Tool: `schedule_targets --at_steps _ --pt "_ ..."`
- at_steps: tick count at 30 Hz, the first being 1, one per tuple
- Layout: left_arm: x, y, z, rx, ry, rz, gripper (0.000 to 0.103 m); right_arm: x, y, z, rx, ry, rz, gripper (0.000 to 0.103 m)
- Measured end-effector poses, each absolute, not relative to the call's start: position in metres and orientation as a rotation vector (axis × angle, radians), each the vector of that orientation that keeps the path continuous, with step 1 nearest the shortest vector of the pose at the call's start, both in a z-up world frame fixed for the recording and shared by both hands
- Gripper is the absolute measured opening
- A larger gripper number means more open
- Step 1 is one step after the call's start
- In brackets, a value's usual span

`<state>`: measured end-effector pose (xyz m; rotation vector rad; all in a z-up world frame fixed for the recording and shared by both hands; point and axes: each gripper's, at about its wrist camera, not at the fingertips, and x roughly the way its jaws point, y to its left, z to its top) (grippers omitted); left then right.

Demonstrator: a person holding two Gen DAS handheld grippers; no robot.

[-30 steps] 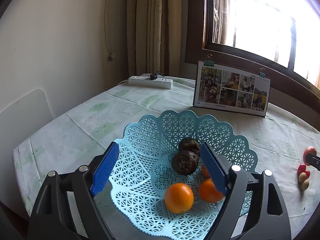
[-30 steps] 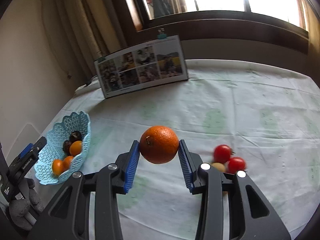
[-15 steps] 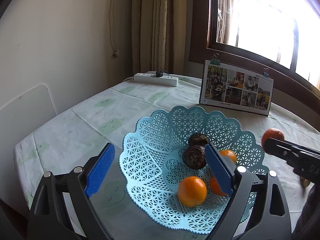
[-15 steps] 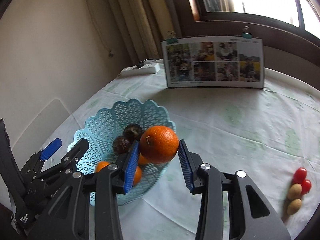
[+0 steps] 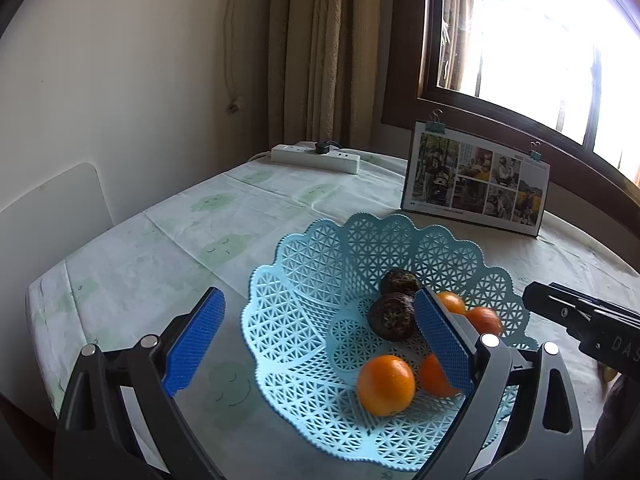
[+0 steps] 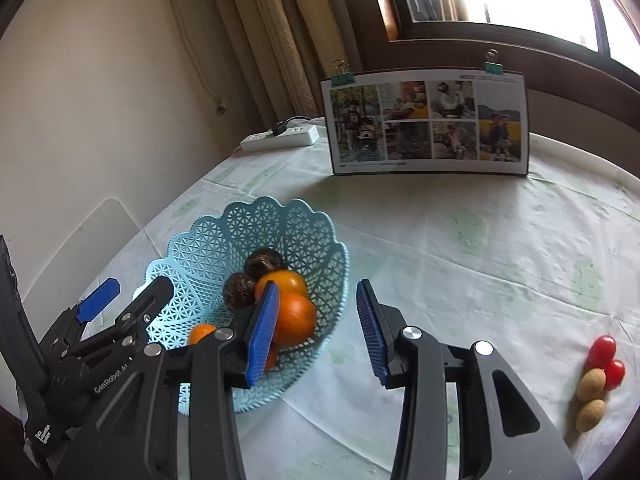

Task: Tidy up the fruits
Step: 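Carry the orange over the blue basket and open the right gripper, then move the right gripper to a small brown round fruit and close on it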

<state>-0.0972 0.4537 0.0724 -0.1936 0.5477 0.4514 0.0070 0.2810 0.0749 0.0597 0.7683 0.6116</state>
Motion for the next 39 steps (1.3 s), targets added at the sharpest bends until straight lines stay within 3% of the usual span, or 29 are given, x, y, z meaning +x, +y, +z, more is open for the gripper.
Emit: schedule_targets --at_steps 12,39 --pt "-0.089 0.431 0.076 -0.160 0.554 0.413 0.097 0.005 0.217 0.059 0.134 0.810 0.504 0.046" --pt "-0.072 0.366 0.086 -0.072 0.552 0.283 0.098 -0.020 0.079 0.023 0.209 0.864 0.230 0.047"
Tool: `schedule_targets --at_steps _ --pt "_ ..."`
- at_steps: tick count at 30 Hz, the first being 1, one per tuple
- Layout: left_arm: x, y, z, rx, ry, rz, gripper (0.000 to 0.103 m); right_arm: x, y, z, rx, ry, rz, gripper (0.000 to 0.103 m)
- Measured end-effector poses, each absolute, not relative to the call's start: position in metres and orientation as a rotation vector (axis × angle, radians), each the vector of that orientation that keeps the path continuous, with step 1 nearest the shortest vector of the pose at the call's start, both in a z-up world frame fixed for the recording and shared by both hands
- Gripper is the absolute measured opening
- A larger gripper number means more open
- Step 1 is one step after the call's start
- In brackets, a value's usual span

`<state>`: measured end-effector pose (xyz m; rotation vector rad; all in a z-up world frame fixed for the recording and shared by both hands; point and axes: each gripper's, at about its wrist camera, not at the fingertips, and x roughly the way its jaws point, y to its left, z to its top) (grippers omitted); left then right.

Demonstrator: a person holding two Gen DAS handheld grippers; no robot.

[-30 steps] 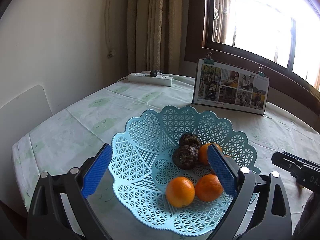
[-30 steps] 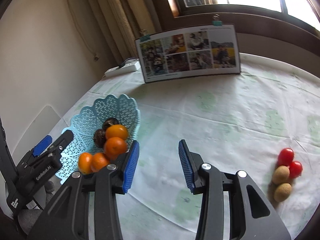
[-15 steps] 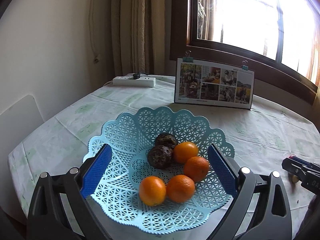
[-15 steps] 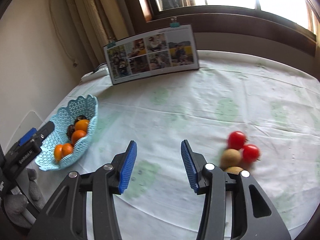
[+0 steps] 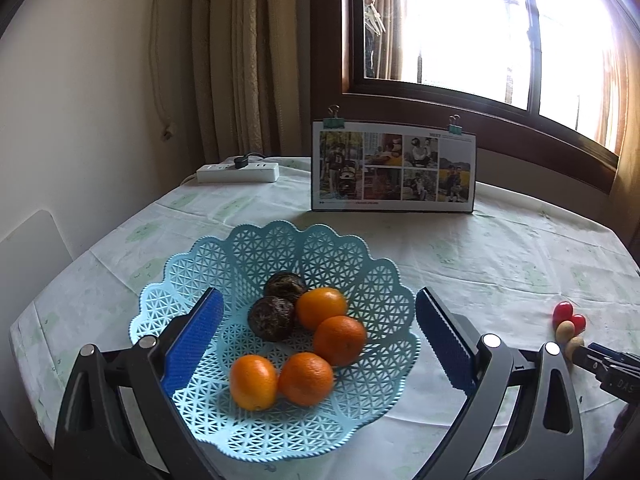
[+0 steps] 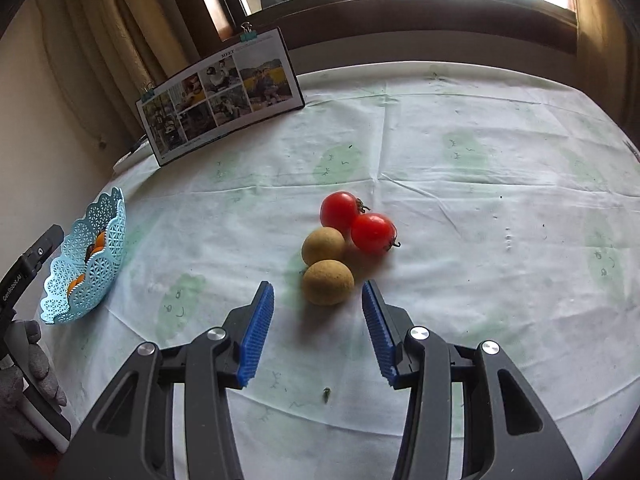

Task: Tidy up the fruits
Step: 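Move the right gripper to a small brown round fruit and close on it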

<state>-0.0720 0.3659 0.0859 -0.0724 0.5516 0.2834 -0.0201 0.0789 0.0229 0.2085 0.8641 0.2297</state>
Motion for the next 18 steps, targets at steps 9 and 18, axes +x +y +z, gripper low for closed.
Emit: schedule_targets --at_steps 9,18 --pt "-0.074 0.341 0.087 -0.034 0.556 0.230 0.098 -0.007 0.084 0.014 0.176 0.896 0.209 0.038" --pt "-0.069 0.303 0.087 0.021 0.574 0.124 0.098 -0.017 0.065 0.023 0.189 0.869 0.186 0.030"
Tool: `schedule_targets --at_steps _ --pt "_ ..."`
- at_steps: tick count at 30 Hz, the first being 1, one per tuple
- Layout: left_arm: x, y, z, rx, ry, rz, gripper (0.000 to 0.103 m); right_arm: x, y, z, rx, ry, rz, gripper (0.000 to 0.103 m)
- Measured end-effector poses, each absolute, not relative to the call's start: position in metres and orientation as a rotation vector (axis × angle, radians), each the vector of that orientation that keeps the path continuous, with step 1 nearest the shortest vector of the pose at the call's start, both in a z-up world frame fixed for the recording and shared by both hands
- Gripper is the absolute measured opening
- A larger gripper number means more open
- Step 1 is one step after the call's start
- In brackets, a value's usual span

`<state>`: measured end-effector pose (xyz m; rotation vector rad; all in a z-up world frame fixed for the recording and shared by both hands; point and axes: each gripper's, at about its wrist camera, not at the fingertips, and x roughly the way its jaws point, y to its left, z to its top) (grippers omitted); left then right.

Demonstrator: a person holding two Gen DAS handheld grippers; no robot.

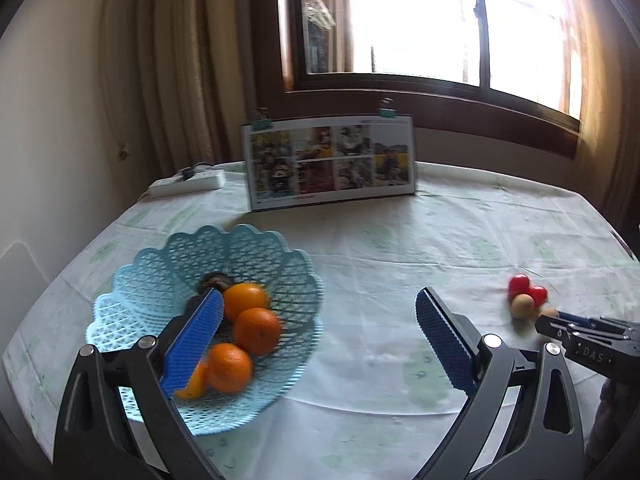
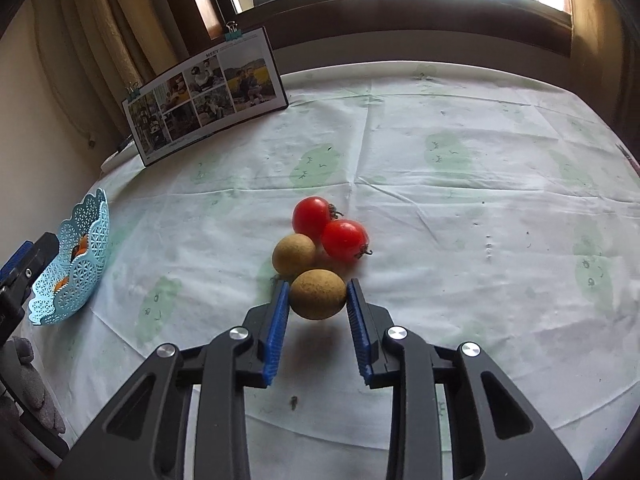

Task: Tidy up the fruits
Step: 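Grasp another brown round fruit with the left gripper while the right gripper holds its fruit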

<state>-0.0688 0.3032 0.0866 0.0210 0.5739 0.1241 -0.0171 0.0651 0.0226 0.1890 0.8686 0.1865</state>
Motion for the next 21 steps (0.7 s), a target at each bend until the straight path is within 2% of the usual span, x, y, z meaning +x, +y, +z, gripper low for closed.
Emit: schedule_targets --at_steps 13,21 --pt "-0.035 0.208 0.070 0.110 0.678 -0.200 0.098 -0.020 0.012 0.026 0.280 0.817 0.110 0.030" --pt "-0.013 0.168 0.043 0.128 0.797 -0.356 0.080 -0.022 0.009 0.026 0.302 0.818 0.129 0.030"
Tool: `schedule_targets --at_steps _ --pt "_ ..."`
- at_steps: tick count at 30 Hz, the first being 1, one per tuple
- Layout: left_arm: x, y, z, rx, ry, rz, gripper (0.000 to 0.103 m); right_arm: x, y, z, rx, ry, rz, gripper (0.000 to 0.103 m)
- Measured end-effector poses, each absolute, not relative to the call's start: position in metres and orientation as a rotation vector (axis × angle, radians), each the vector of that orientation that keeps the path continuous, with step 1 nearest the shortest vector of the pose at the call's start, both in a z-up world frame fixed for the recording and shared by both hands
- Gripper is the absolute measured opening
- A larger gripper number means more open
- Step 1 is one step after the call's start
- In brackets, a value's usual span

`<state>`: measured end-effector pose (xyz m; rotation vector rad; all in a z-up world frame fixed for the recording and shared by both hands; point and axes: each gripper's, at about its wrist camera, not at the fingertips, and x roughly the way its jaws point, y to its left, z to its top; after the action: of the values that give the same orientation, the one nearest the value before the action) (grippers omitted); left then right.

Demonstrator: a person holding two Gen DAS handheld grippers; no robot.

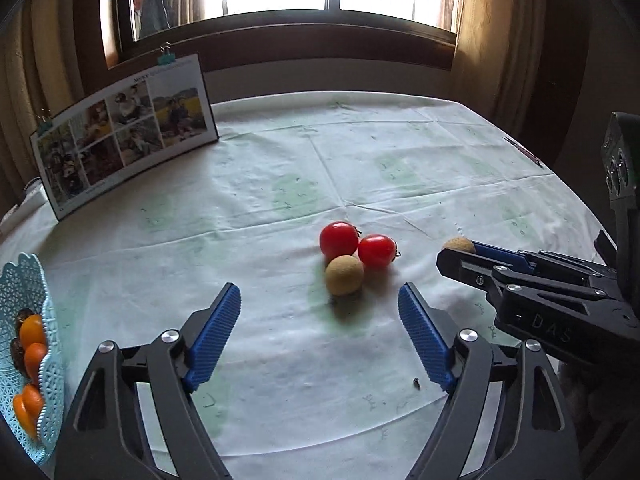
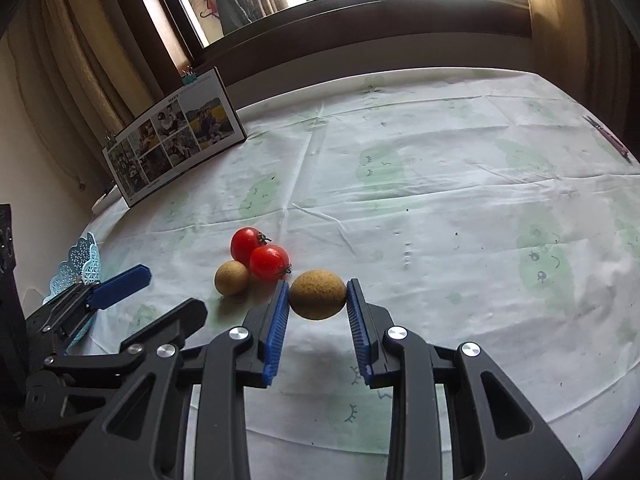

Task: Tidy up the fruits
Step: 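Grasp another brown round fruit with the left gripper while the right gripper holds its fruit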

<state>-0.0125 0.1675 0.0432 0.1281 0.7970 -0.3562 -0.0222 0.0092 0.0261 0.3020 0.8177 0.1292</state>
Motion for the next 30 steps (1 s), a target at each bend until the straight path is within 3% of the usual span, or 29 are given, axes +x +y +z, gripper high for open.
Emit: schedule_targets --at_steps 7,12,18,30 --pt "0.009 0.155 0.025 0.113 0.874 -0.382 0.058 -0.023 0.006 0.027 0.320 0.816 0.128 0.030" --pt "0.015 0.148 0.018 0.134 0.881 -0.404 0.055 -0.023 0.005 0.026 0.324 0.817 0.126 0.030" --pt "0.015 0.143 0.016 0.147 0.880 -0.425 0.028 -0.023 0.006 0.026 0.321 0.815 0.131 0.030" --pt "-0.007 0.164 0.037 0.127 0.807 -0.342 0.027 -0.024 0.006 0.026 0.322 0.804 0.133 0.030"
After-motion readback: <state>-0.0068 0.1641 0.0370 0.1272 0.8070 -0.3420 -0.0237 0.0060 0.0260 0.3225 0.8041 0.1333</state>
